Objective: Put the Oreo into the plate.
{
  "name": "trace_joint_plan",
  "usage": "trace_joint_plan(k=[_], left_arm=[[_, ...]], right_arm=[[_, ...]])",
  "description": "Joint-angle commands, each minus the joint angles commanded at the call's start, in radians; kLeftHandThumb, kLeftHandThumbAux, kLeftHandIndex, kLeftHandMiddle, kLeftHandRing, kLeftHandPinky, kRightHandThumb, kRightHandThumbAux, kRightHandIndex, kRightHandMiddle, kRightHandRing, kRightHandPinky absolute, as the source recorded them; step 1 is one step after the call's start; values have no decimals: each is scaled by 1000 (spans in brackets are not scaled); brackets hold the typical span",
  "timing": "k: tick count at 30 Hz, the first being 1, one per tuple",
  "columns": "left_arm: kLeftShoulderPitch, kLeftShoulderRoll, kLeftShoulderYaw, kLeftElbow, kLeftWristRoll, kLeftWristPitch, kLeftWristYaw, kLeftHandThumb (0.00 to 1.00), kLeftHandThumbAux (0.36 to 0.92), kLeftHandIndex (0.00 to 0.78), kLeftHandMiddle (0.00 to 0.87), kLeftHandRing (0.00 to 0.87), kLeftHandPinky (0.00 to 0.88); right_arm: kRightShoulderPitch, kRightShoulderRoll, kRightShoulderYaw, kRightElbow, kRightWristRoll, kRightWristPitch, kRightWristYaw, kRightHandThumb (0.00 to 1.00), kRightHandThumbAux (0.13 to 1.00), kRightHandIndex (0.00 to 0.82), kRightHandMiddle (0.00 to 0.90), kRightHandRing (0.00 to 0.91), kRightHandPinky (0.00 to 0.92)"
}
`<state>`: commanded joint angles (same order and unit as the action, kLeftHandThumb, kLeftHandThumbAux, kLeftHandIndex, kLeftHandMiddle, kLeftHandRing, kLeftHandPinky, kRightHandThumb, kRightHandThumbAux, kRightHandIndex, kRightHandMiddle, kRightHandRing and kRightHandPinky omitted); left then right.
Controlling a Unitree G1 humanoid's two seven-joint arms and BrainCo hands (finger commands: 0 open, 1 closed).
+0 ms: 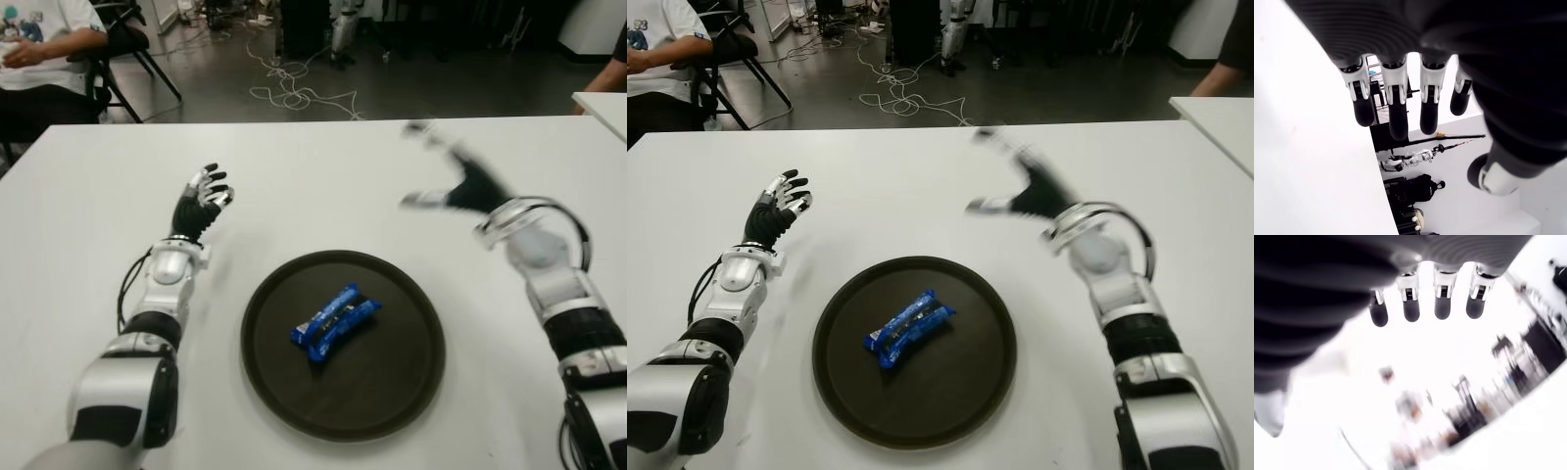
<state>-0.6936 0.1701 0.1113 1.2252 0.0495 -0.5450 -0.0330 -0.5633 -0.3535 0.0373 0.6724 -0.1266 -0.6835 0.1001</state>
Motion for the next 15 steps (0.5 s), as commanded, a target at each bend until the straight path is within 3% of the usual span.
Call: trace_joint_plan(k=[2,4,6,10,15], left_arm=[[1,0,1,1,-1,-2,-1,146,631,88,183,174,164],[2,0,4,1,-5,-1,-6,152,634,89,184,175,164],[2,0,5,2,-7,1,-10,166,642,88,185,175,163],[3,0,5,0,-7,-1,-10,168,645,86,182,169,149],[2,1,-2,-2,1,4,-2,158,665,86,179,167,147]], right_arm=[[-13,20,-27,53,21,-5,-29,0,596,0,10,7,12],[-82,58,-86,242,77,24,-56,0,629,15,39,32,39],[-133,80,-125,377,112,45,-67,0,694,90,134,129,146],[-163,136,-201,488,192,143,-79,0,745,180,238,245,272],[-212,180,-284,593,279,419,-50,0,785,223,298,323,363]])
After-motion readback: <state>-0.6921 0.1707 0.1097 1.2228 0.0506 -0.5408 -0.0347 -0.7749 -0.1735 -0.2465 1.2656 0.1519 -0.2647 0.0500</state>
